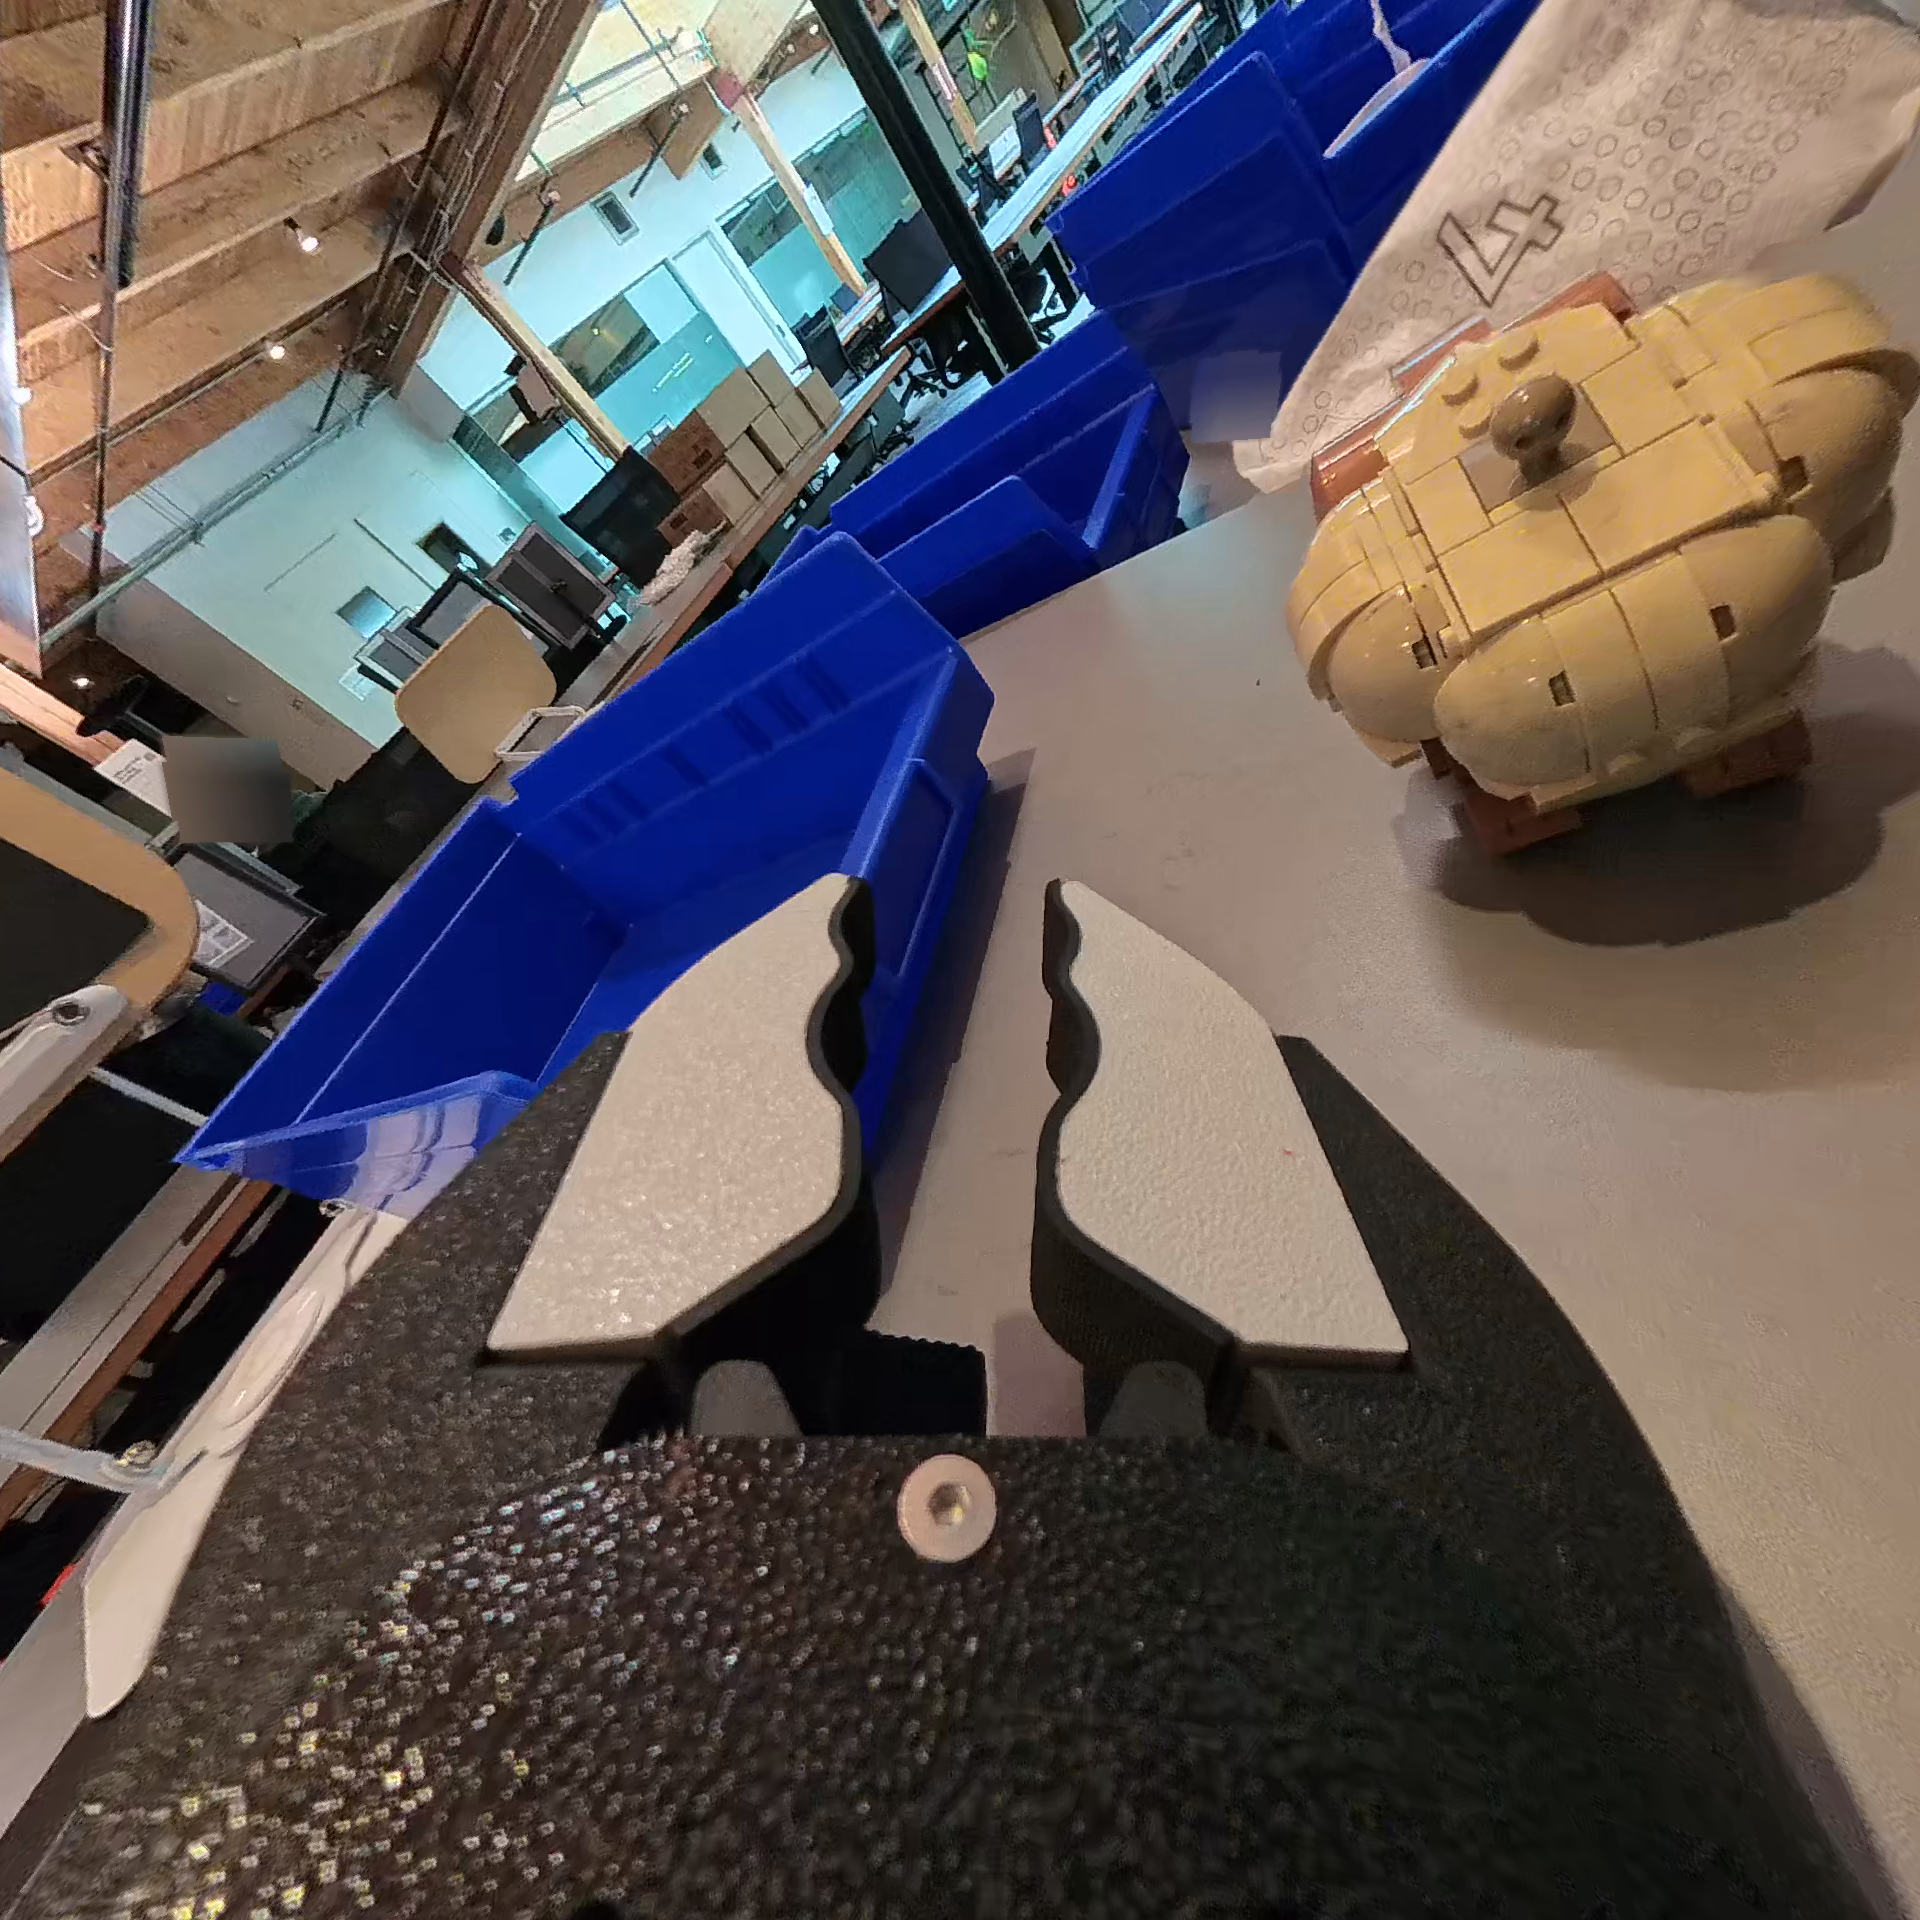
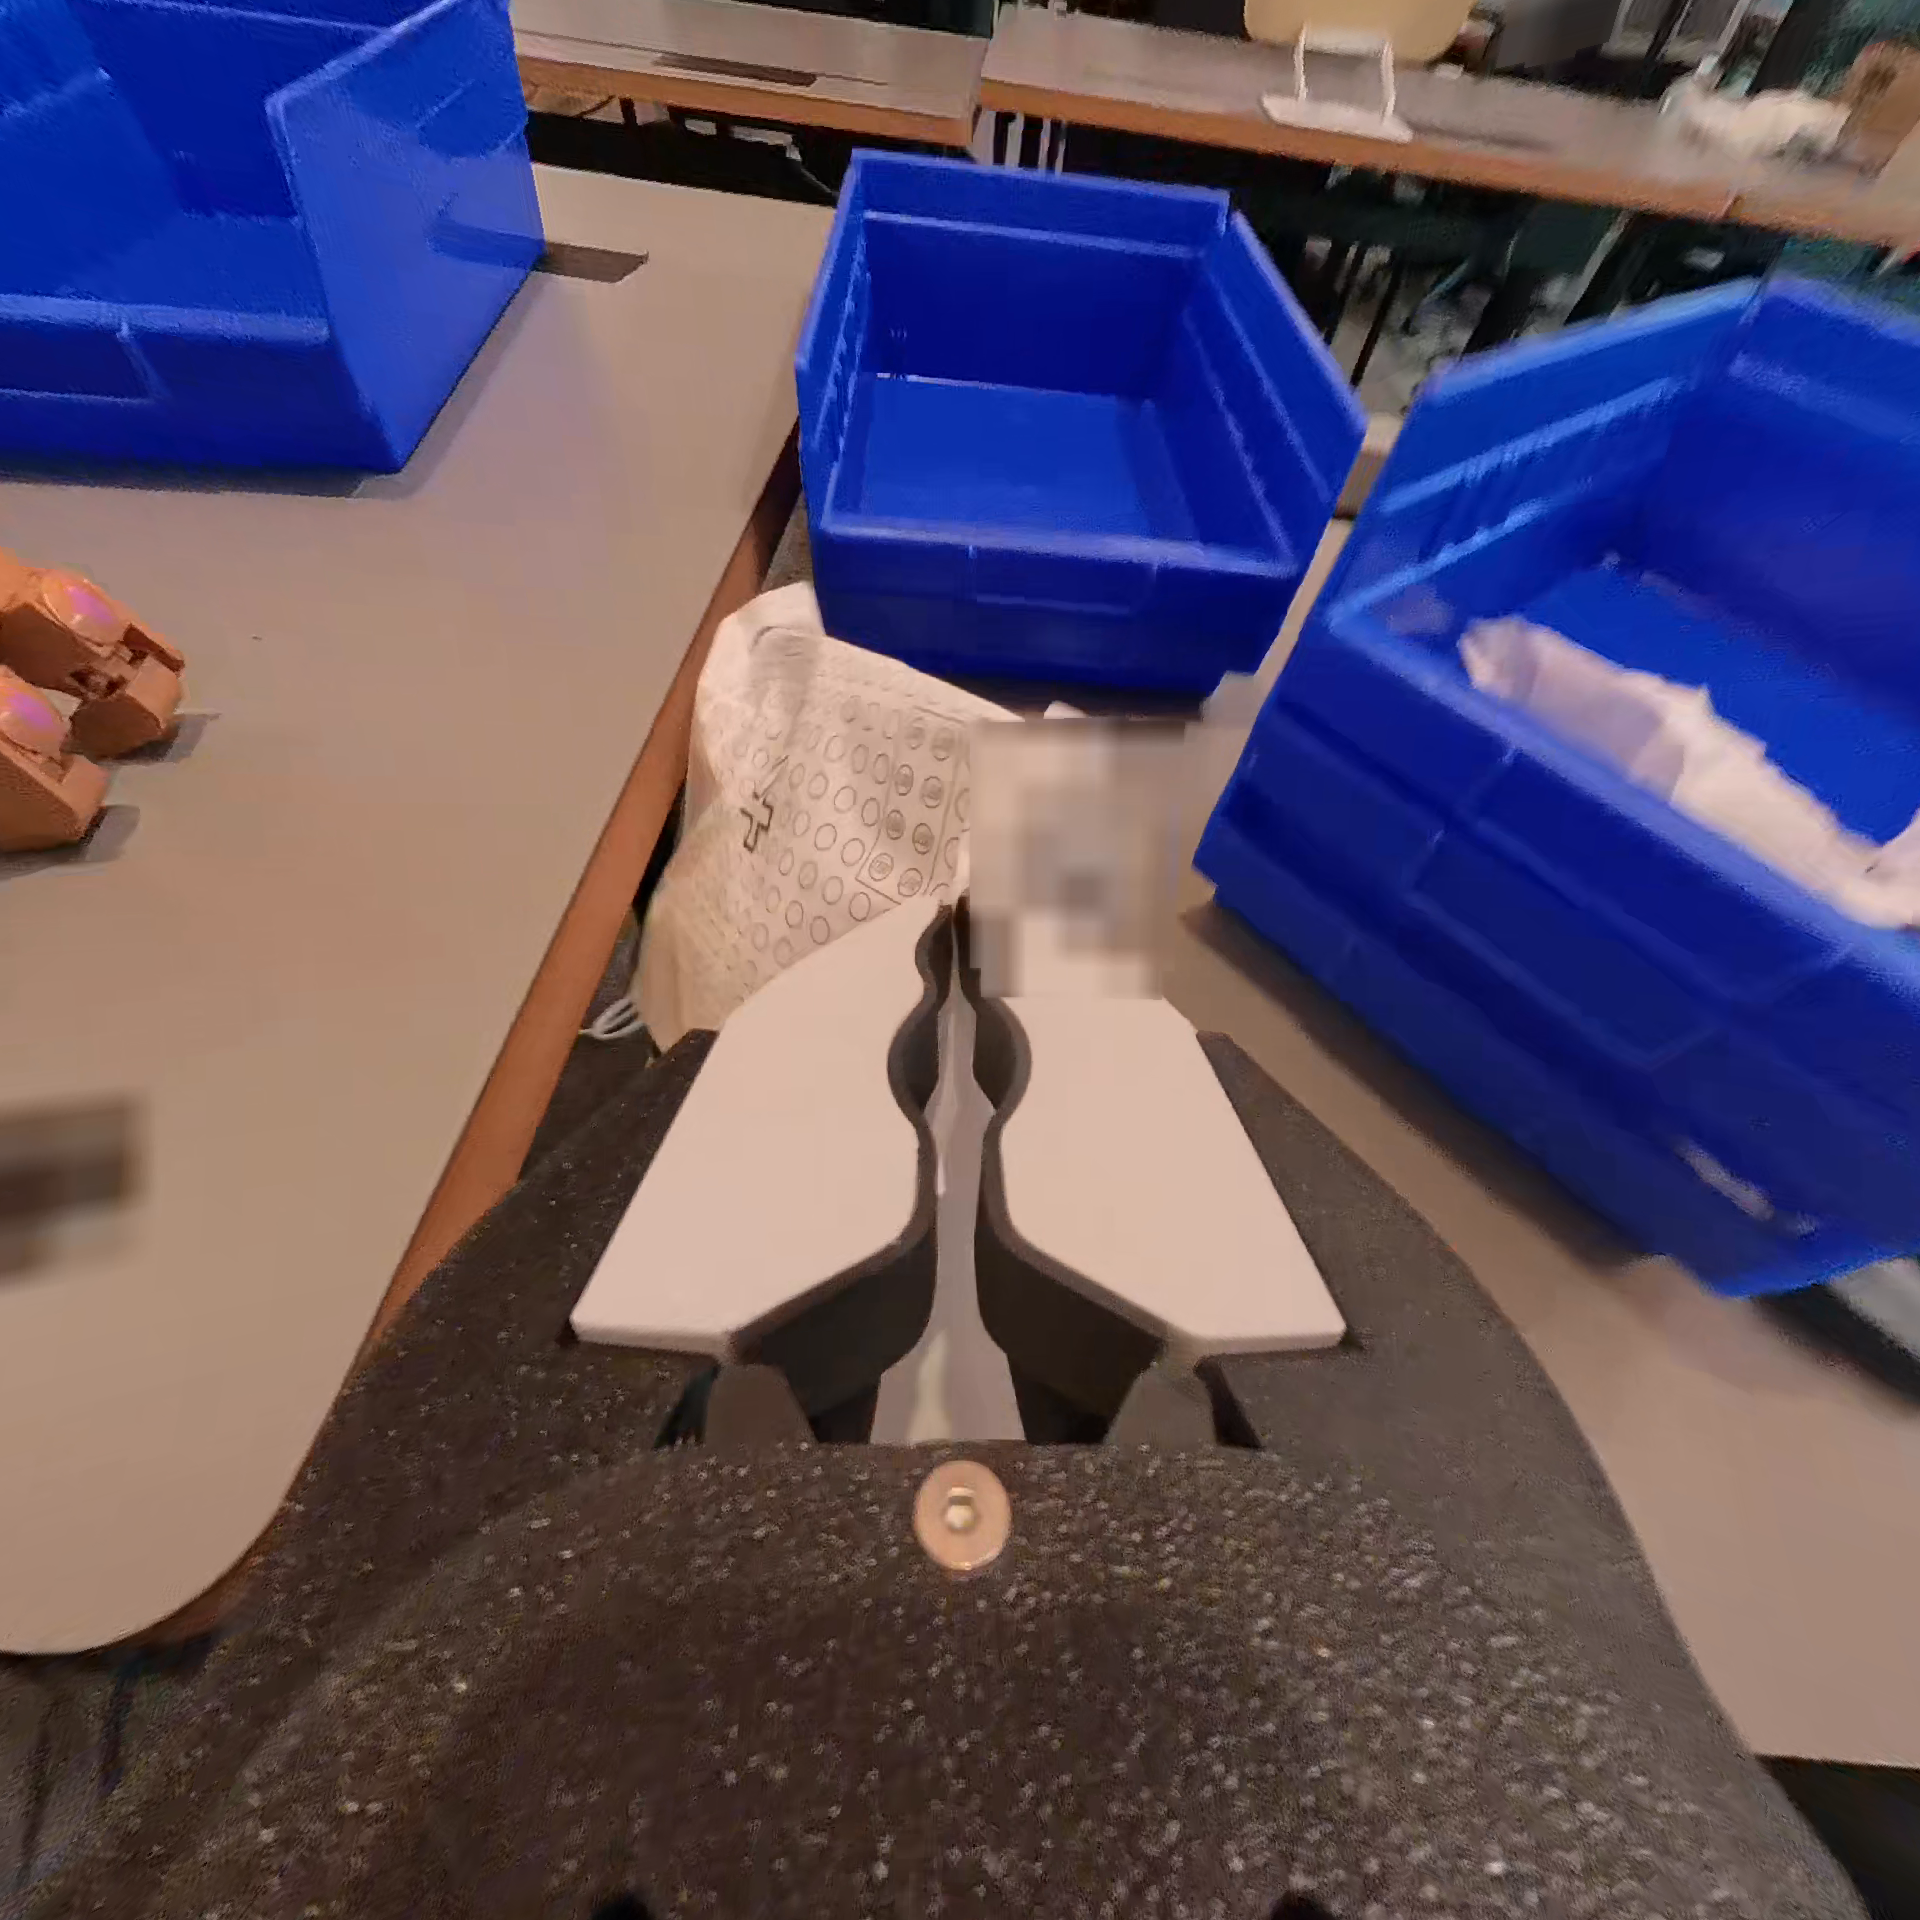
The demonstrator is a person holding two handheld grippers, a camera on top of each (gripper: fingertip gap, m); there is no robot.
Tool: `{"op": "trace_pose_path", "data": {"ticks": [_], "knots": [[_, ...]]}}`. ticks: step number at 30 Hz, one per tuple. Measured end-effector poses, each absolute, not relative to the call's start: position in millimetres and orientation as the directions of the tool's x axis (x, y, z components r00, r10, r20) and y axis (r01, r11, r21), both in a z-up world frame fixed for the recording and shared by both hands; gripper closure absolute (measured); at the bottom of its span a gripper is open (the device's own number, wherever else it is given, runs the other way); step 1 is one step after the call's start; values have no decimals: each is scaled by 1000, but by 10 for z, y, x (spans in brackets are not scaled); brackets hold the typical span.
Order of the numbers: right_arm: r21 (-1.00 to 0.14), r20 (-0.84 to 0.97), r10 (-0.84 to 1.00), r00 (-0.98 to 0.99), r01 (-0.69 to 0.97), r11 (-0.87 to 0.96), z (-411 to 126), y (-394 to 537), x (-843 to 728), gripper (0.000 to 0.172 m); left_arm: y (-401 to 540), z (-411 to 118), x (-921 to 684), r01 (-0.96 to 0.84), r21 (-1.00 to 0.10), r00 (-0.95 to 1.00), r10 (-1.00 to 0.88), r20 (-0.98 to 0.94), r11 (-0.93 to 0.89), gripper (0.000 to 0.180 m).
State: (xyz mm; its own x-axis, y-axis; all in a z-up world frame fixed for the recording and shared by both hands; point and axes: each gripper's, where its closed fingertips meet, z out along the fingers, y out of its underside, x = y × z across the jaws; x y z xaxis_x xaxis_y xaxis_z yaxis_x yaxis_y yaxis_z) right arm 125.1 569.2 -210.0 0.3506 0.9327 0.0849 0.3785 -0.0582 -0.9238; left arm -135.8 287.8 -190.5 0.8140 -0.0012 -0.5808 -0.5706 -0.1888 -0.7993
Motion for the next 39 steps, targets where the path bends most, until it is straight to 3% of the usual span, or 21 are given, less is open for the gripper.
{"op": "trace_pose_path", "data": {"ticks": [13,23,26,30,34,37,39], "knots": [[-891,350,838,419,425,160,-1274,5857,1068,172,2577,-1809,-1324,-526,-839,848,-7,-530,-136,150],[-976,212,877,432,139,168,-523,5582,817,172,2559,-1744,-1203,-493,-860,870,-50,-491,-129,150],[-981,194,921,339,46,190,-220,5222,565,172,2581,-1664,-1044,-360,-927,930,-122,-348,-100,149],[-979,182,971,153,-66,194,108,4536,109,172,2552,-1483,-928,-4,-997,979,-205,11,-71,143],[-975,156,985,-69,-171,142,302,3685,-379,172,2462,-1388,-925,358,-931,900,-242,363,-68,132],[-974,106,968,-227,-220,55,299,3035,-664,172,2382,-1386,-1046,526,-850,834,-186,519,-13,106],[-973,44,947,-318,-229,-32,197,2632,-803,172,2220,-1212,-1140,603,-788,791,-215,573,119,94]]}}
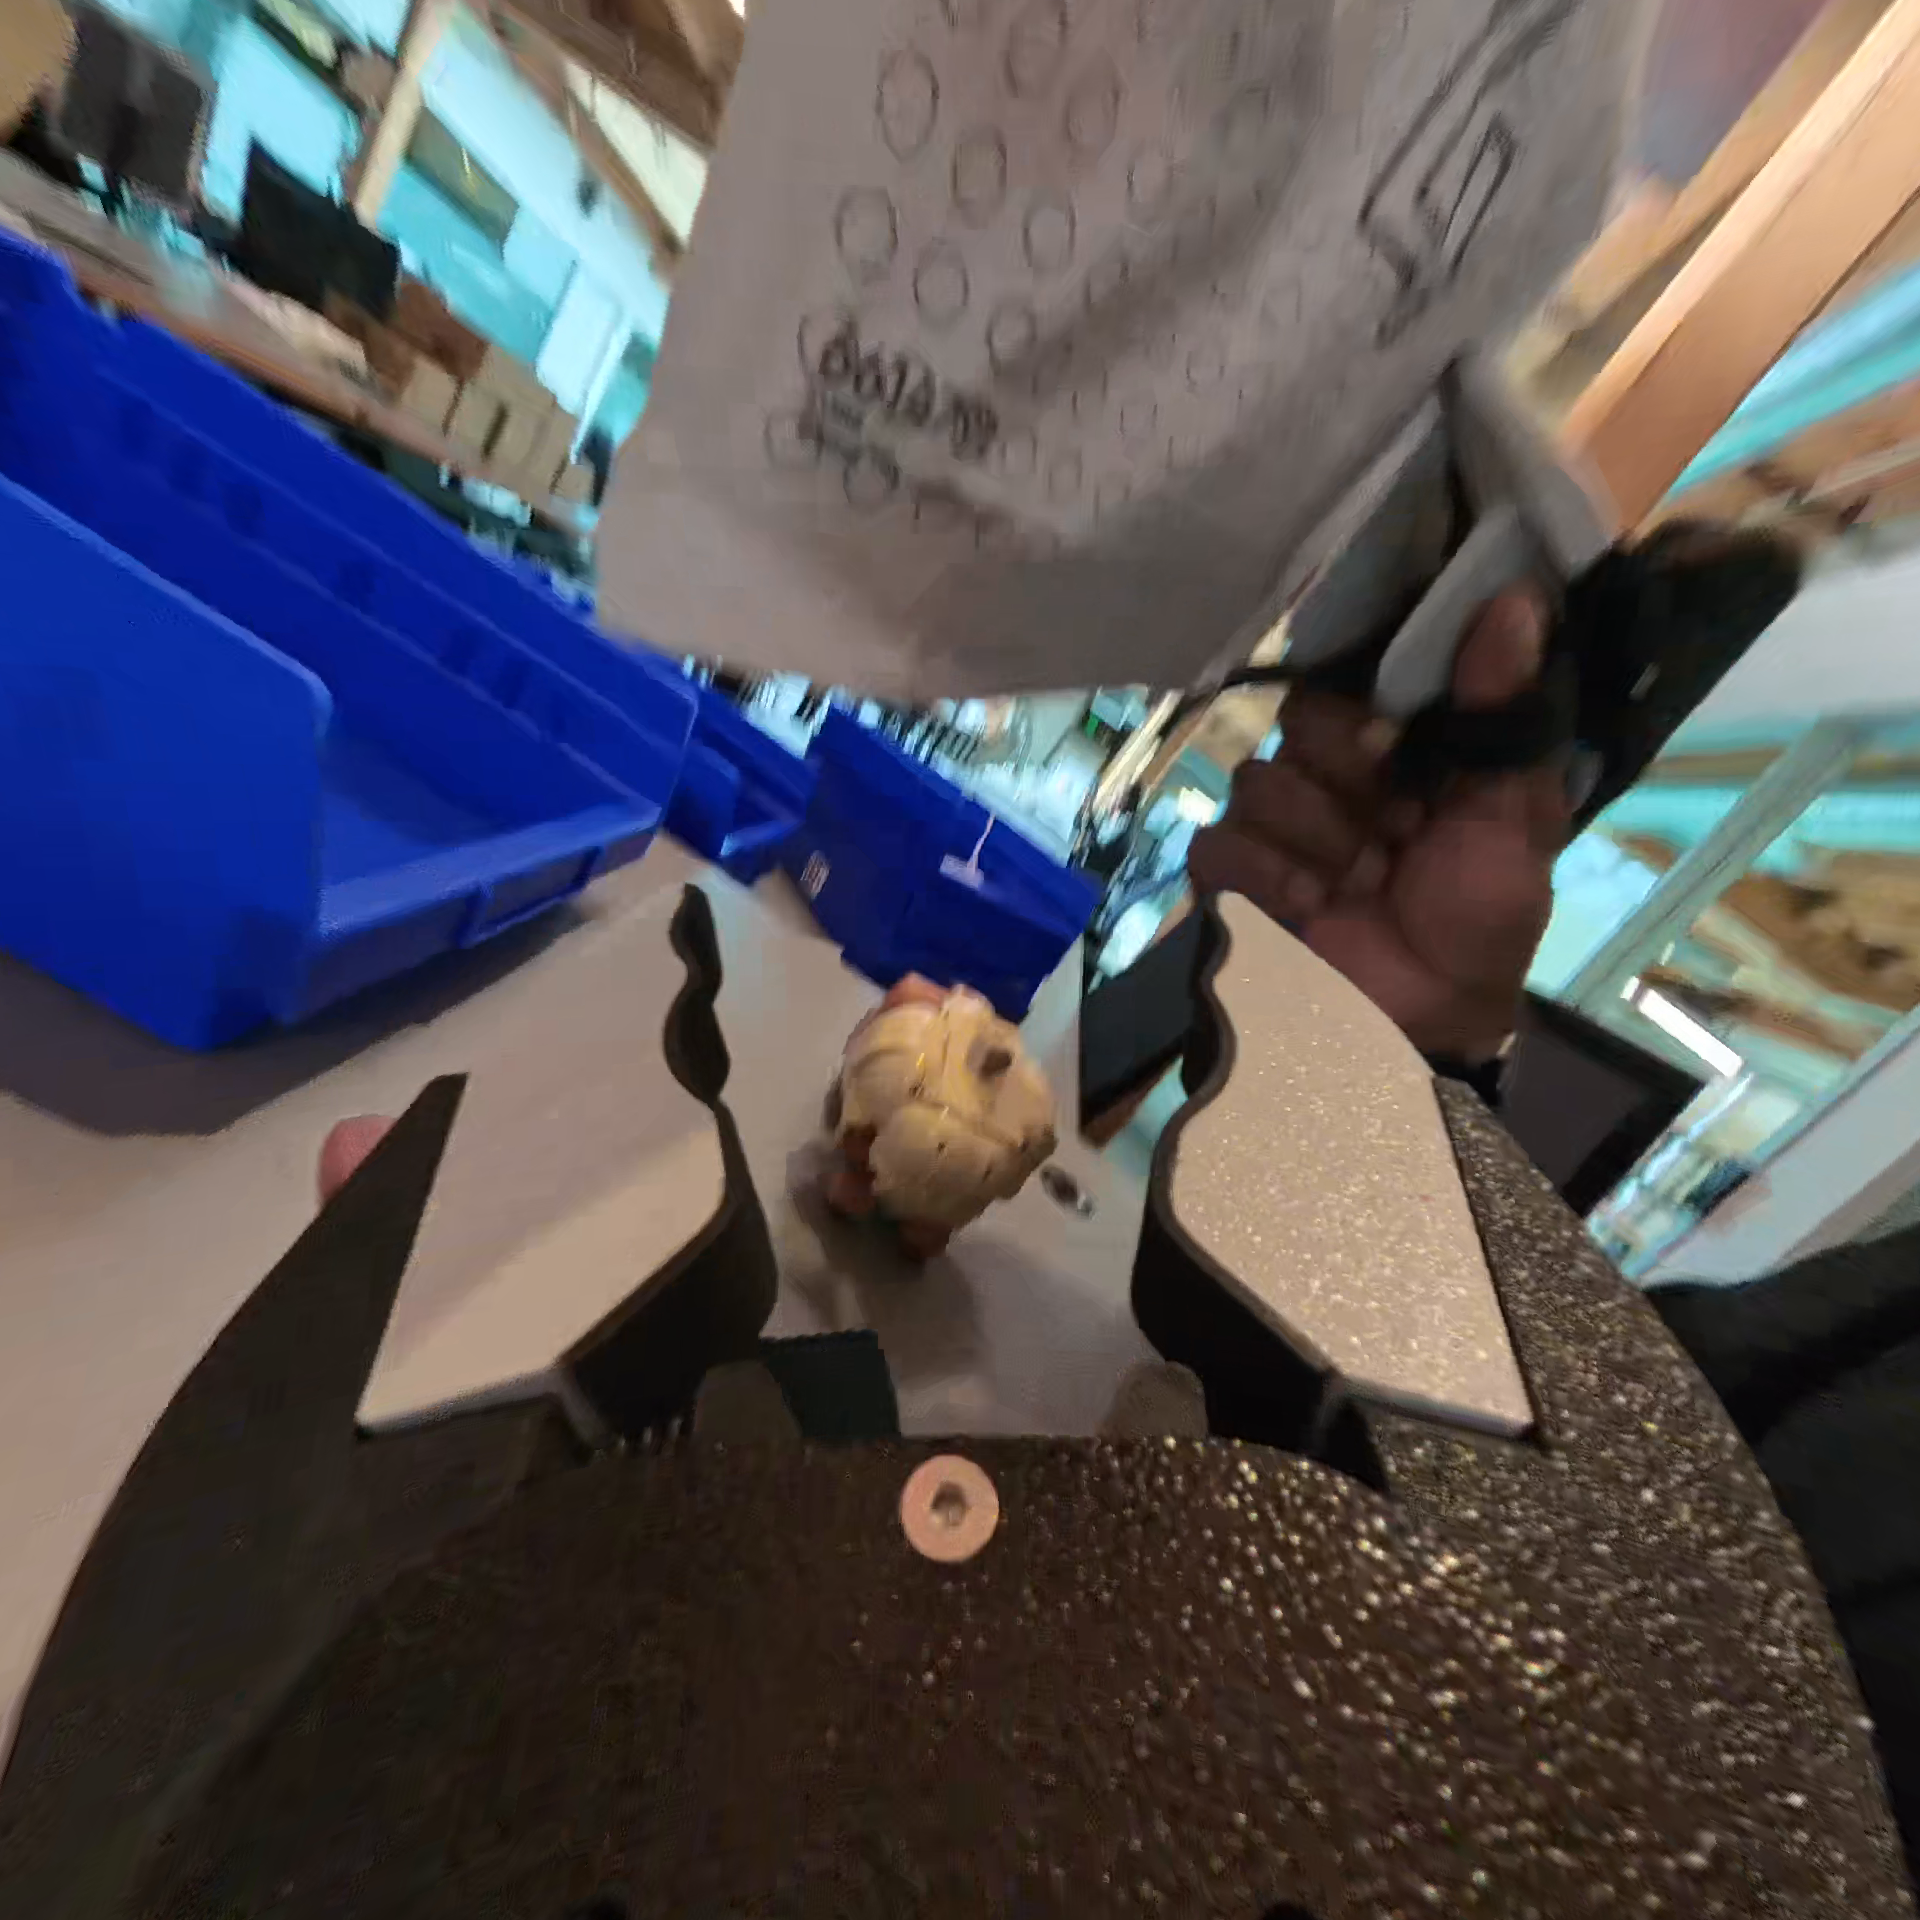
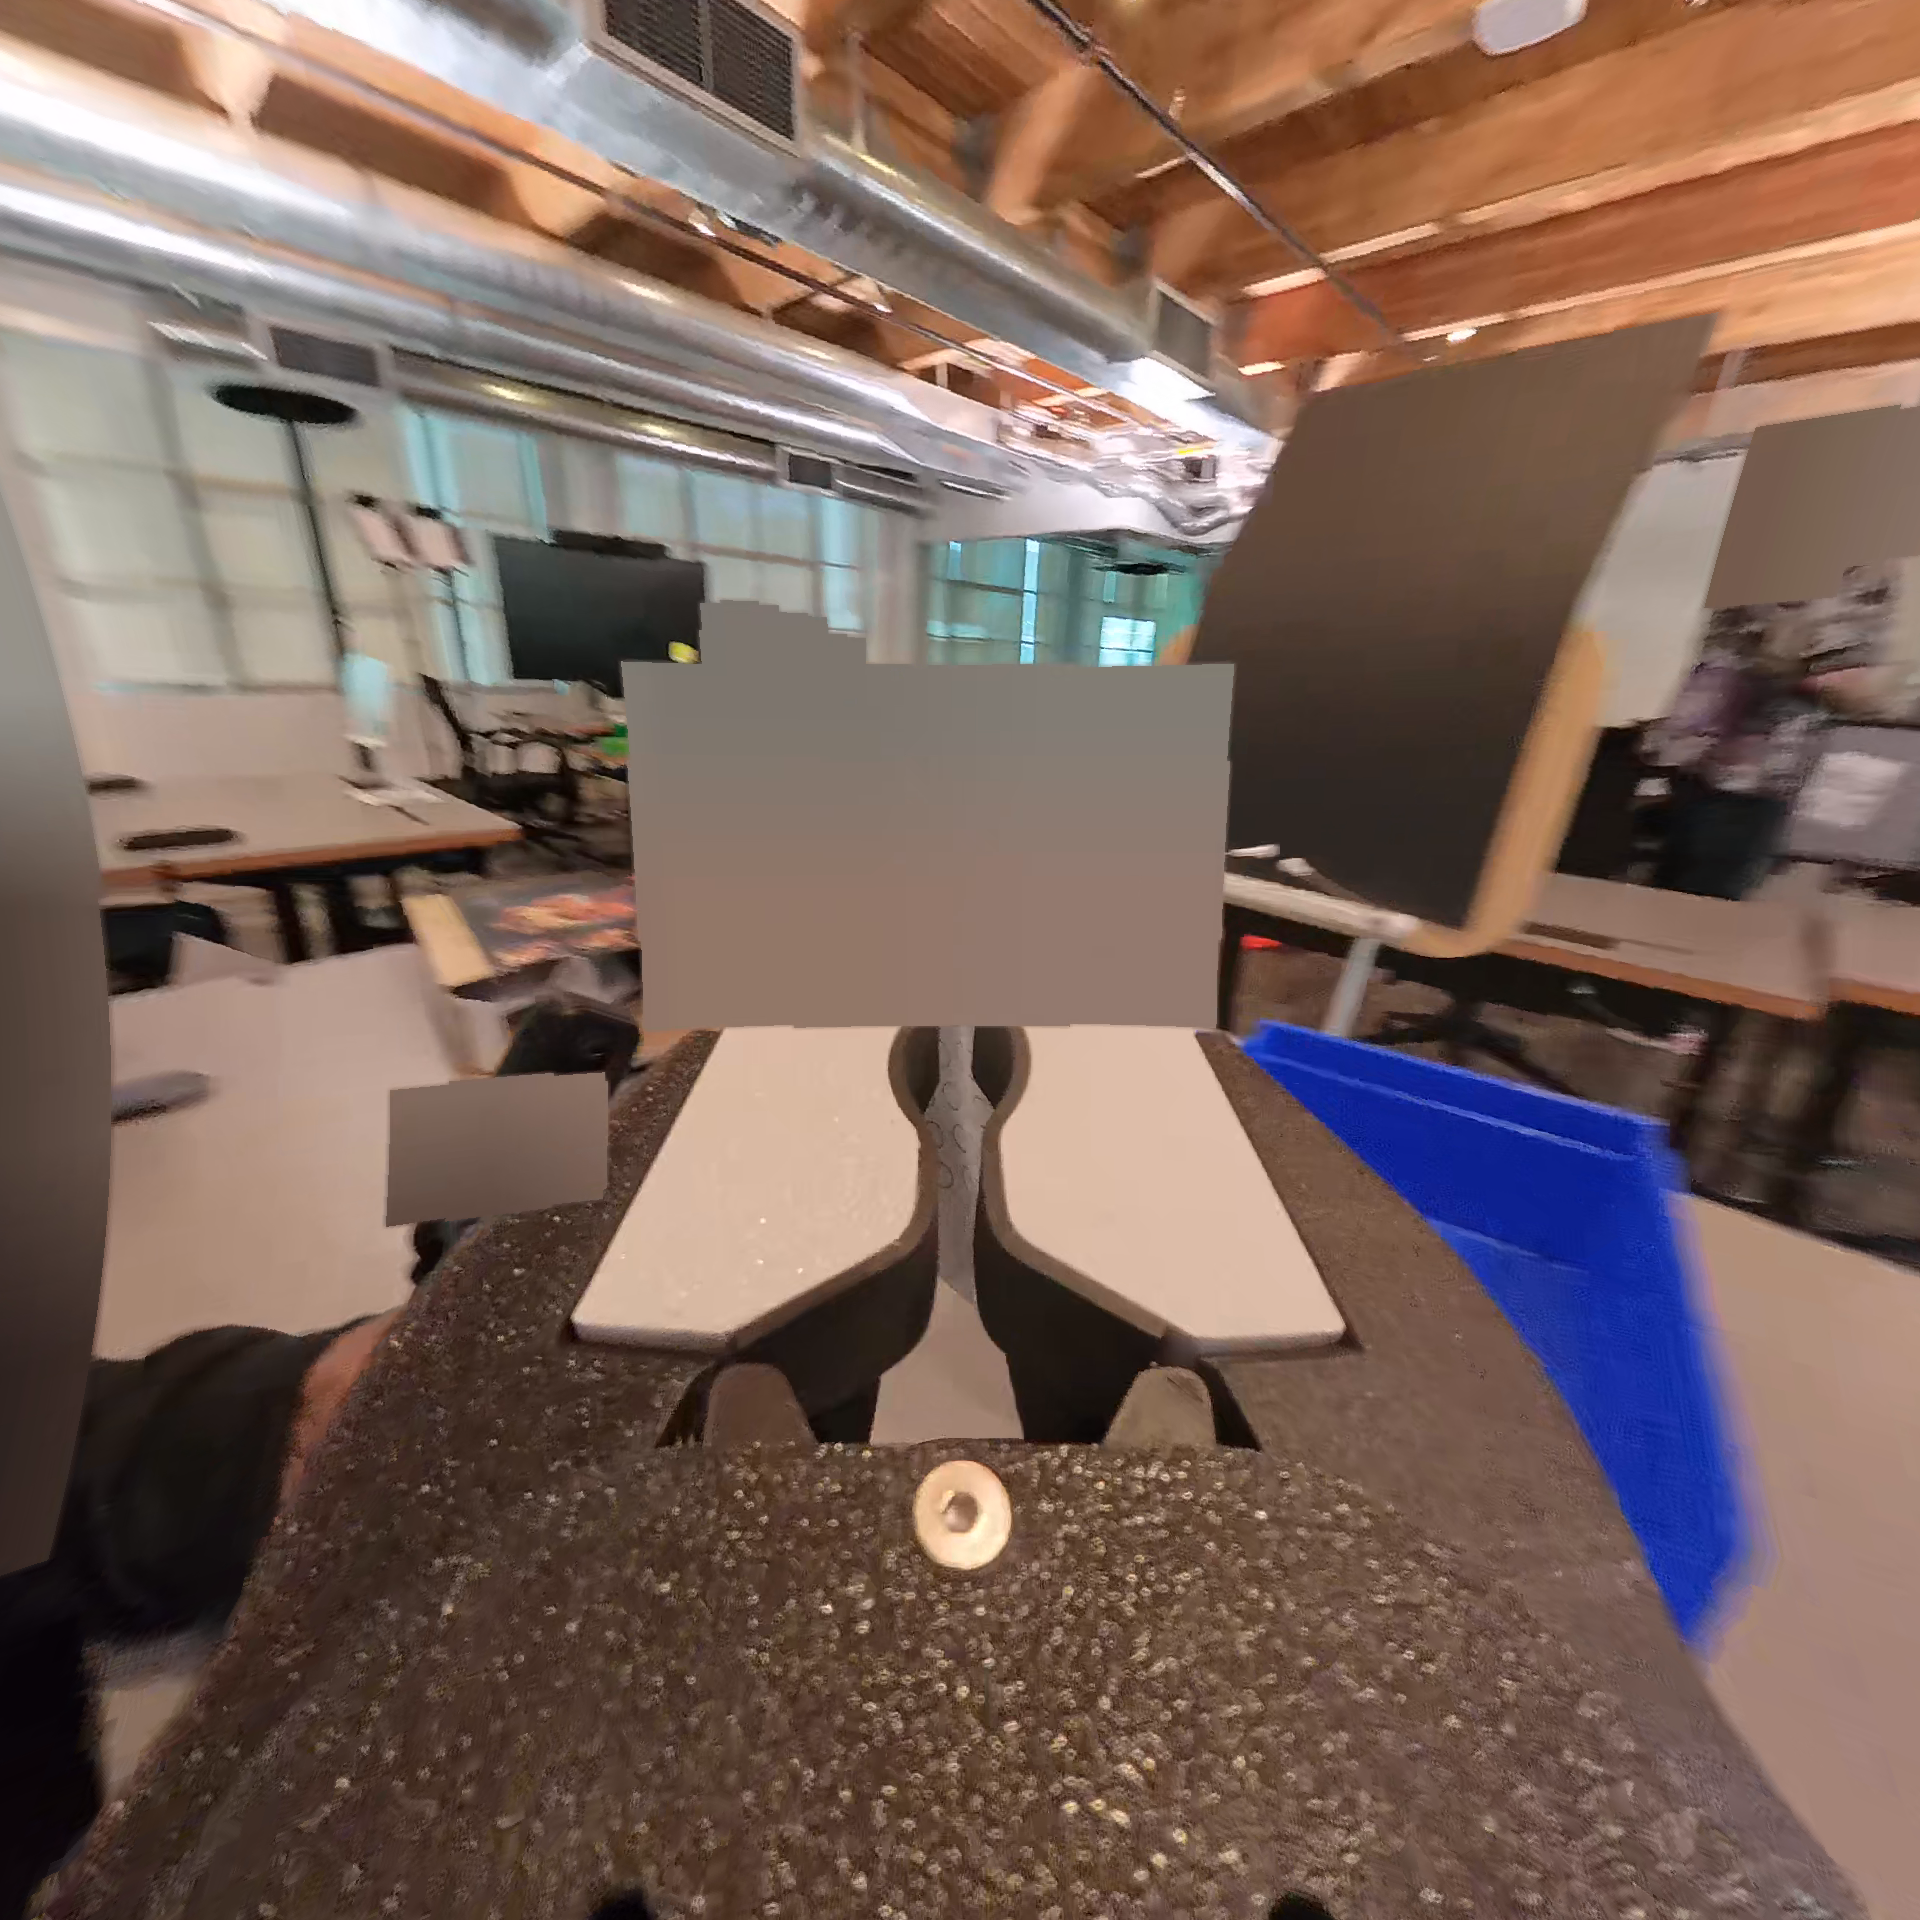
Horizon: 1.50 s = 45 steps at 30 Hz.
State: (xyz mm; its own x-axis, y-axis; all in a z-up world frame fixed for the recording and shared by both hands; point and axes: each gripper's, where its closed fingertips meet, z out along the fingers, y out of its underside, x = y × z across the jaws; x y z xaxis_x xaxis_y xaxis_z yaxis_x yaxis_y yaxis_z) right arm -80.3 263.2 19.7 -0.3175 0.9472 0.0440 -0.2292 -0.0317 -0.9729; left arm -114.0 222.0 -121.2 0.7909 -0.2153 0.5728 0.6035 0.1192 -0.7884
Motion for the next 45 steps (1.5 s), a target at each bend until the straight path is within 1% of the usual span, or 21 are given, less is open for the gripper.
{"op": "trace_pose_path", "data": {"ticks": [1,3,5,8,11,14,19,21,23,25,29,31,35,37,40,41,45], "knots": [[-972,13,935,-356,-223,-71,115,2445,-864,172,2101,-1107,-1205,629,-752,775,-234,587,197,91],[-968,-48,902,-429,-202,-147,-78,2103,-961,172,1832,-968,-1345,661,-679,750,-266,605,320,91],[-957,-101,865,-491,-190,-220,-237,1833,-1014,172,1553,-948,-1501,688,-600,720,-284,633,408,96],[-958,-144,828,-542,-132,-254,-462,1534,-1084,172,1155,-1027,-1681,697,-516,696,-298,653,498,108],[-955,-191,774,-604,-66,-288,-640,1292,-1108,172,842,-1109,-1742,678,-497,704,-283,651,542,118],[-954,-197,722,-664,-39,-296,-716,1085,-1094,172,541,-1104,-1724,683,-470,701,-324,635,559,132],[-939,-155,559,-815,-56,-341,-767,707,-951,170,106,-1046,-1597,591,-563,791,-278,545,578,135],[-927,-155,493,-856,-46,-371,-804,604,-946,168,-35,-1042,-1573,559,-584,812,-248,528,588,135],[-916,-206,433,-877,18,-400,-846,535,-1004,163,-157,-1050,-1595,545,-594,818,-219,532,592,137],[-904,-285,358,-889,124,-410,-886,464,-1081,150,-273,-1046,-1621,529,-610,828,-202,523,590,137],[-883,-408,219,-886,323,-340,-964,311,-1166,130,-466,-1047,-1713,502,-659,850,-177,497,560,138],[-886,-424,209,-881,357,-295,-959,312,-1215,125,-528,-1058,-1785,483,-694,863,-156,481,533,138],[-916,-399,240,-885,369,-159,-905,407,-1352,117,-532,-1115,-1939,450,-781,887,-119,446,433,138],[-922,-388,244,-889,374,-103,-865,443,-1444,115,-491,-1133,-1995,457,-790,885,-126,447,407,138],[-913,-401,216,-890,409,-10,-860,443,-1535,113,-448,-1124,-2058,478,-777,876,-159,455,410,140],[-913,-395,227,-890,408,10,-851,455,-1584,109,-441,-1119,-2074,481,-774,875,-167,455,412,140],[-910,-401,222,-889,414,15,-710,558,-1681,110,-413,-1119,-2057,454,-800,891,-166,423,392,140]]}}
